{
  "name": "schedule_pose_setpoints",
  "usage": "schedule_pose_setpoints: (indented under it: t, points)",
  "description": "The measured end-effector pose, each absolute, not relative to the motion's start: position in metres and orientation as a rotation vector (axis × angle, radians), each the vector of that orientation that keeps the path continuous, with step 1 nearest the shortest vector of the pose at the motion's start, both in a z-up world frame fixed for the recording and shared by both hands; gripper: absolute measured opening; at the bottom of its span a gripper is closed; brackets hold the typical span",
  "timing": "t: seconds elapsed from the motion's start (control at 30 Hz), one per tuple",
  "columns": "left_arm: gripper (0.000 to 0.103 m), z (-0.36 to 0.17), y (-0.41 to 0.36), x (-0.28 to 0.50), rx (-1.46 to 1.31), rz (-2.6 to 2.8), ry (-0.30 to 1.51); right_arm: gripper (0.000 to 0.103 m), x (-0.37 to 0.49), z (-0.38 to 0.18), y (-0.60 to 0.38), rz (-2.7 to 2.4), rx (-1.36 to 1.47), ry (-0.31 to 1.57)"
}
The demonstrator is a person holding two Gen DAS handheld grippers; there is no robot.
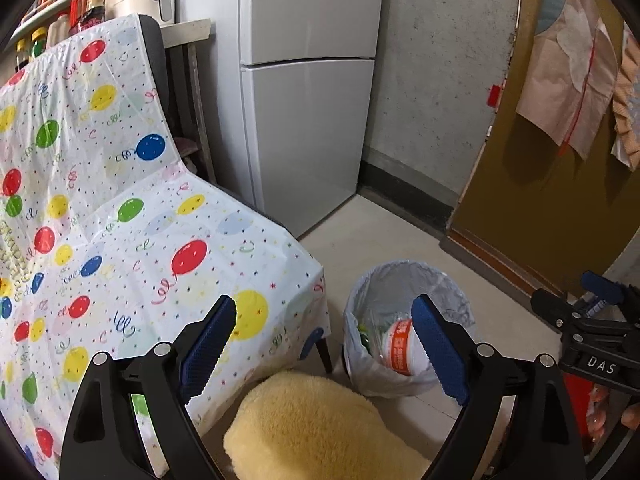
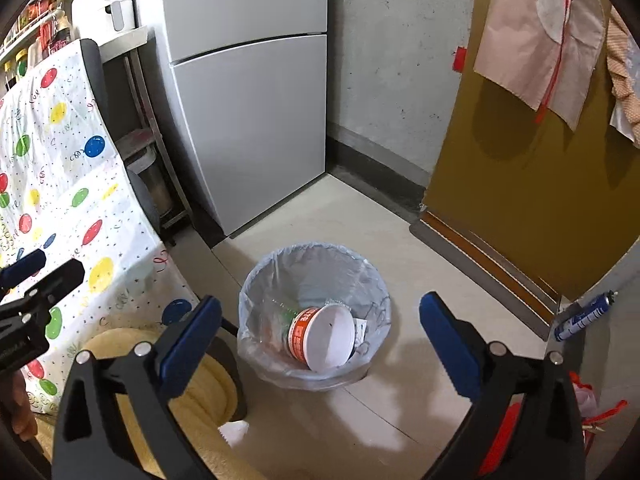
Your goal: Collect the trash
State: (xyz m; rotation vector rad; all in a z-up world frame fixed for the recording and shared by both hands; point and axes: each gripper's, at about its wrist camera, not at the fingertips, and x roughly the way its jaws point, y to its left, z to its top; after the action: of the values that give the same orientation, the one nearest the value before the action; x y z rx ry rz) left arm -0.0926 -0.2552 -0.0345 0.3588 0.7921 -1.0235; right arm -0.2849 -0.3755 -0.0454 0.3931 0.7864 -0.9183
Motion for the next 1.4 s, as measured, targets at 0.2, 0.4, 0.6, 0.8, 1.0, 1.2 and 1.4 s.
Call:
schedule_pose_setpoints:
  t: [0.2,0.4,0.6,0.8,1.0,1.2,1.4]
  points:
    - [0.089,-0.027,-0.235,-0.096,0.364,-0.991,0.778,0.097,-0.286,-0.045,-0.359,-0.971,0.352,0.803]
    - [0.093,-0.029,-0.229,-0.095,0.335,-0.999,0.802,0.097,-0.292,-0.052,-0.364,-0.964,0.36,0.825]
    - [0.097,-0.031,-0.234,-0.101,0.367,-1.006,0.786,0.097,-0.296,-0.053,-0.362,-0.987,0.337,0.838]
    - [0.097,-0.037,-0.239,-0.104,0.407,-0.998,0.795,0.097,-0.298,-0.057,-0.364,-0.987,0.338,0.854]
    - [0.097,-0.037,-0.238,-0.101,0.403,-0.99,0.801,0.097,-0.3,-0.059,-0.367,-0.993,0.35,0.854]
    - [0.097,-0.035,-0.237,-0.099,0.394,-0.985,0.797,0.097,-0.302,-0.057,-0.37,-0.997,0.354,0.843]
    - [0.097,-0.031,-0.236,-0.097,0.383,-0.975,0.795,0.097,-0.304,-0.053,-0.369,-0.999,0.35,0.829]
